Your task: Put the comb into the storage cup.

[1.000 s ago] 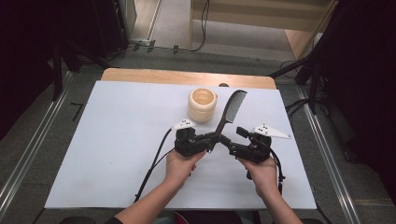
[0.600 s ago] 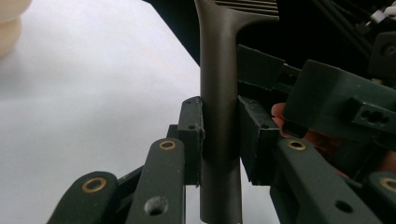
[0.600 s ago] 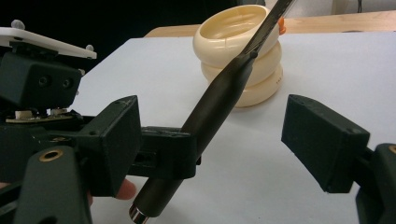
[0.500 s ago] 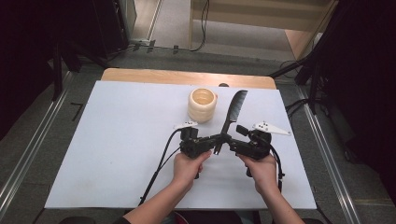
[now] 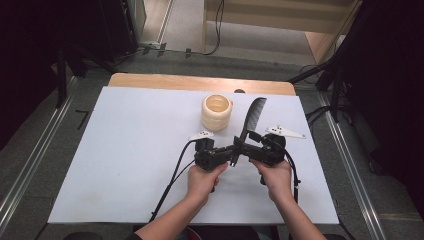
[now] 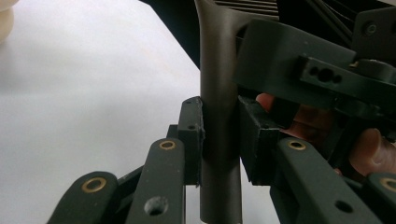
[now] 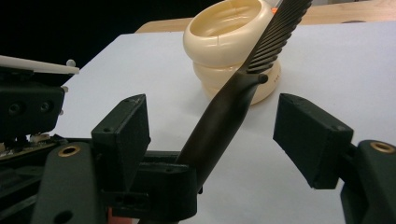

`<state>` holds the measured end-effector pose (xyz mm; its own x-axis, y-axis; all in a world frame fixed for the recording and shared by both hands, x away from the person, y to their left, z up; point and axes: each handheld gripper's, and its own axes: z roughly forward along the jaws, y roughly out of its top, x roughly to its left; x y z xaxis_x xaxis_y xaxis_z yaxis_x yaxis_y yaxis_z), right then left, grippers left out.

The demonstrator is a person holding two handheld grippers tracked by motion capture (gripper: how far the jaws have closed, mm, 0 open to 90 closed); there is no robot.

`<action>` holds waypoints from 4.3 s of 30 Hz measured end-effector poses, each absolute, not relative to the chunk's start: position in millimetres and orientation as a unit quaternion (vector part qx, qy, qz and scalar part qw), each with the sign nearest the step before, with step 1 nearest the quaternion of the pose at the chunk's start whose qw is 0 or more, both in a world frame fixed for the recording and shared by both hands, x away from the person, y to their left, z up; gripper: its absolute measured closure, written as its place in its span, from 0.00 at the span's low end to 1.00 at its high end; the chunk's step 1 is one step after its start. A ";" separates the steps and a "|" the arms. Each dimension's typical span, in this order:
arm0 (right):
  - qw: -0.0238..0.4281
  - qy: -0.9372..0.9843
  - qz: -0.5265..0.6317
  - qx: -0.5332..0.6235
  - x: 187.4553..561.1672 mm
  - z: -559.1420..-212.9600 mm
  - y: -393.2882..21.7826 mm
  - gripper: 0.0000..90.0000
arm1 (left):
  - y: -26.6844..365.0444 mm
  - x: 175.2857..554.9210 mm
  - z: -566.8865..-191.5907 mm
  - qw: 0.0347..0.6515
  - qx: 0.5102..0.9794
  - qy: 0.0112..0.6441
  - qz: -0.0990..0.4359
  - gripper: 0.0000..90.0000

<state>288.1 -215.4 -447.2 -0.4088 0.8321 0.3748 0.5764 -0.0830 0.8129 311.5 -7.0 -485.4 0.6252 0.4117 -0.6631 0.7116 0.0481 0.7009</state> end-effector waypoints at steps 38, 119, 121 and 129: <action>0.034 0.637 0.499 0.587 304.5 -445.9 -213.0 0.74 | -7.5 309.5 -488.2 0.604 0.680 0.402 -0.107 0.81; 0.035 0.643 0.522 0.559 303.5 -446.2 -219.2 0.78 | 70.9 312.6 -463.8 0.451 0.830 0.306 -0.114 0.38; 0.037 0.643 0.523 0.558 303.6 -446.3 -219.1 0.78 | 73.7 311.3 -463.2 0.447 0.834 0.303 -0.110 0.38; 0.035 0.638 0.532 0.555 304.5 -445.5 -219.3 0.78 | 86.4 306.4 -464.6 0.432 0.846 0.298 -0.096 0.38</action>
